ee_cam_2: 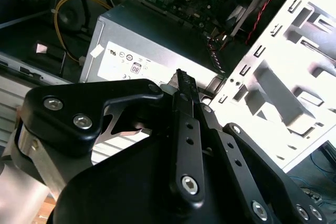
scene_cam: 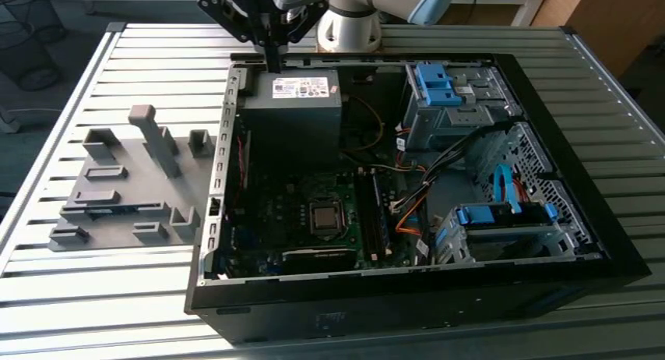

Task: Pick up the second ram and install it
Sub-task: 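Reach for the second ram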

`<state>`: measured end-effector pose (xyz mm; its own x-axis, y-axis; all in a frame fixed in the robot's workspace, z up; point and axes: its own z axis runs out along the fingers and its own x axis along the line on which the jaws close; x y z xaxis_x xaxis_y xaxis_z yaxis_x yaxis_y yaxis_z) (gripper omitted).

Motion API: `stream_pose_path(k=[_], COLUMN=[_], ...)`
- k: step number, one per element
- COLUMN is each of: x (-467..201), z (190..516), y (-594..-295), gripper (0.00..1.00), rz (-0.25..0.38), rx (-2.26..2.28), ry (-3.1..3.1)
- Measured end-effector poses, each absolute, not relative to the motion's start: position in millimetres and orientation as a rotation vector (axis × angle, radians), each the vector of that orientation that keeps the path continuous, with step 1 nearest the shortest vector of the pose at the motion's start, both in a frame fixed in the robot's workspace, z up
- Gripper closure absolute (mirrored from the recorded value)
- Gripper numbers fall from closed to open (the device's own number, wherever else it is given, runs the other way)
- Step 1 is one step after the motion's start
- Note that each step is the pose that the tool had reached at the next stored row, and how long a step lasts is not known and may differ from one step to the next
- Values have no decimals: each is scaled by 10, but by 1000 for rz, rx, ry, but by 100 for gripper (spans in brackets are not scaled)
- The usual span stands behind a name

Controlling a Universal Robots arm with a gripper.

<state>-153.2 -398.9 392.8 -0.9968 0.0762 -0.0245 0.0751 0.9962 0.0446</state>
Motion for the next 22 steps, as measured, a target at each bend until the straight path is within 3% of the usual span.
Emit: stream_pose_path(k=[22], x=[-1584], z=[3922], y=[-3989], gripper=[89], rz=[68], rx=[118], ry=[3112])
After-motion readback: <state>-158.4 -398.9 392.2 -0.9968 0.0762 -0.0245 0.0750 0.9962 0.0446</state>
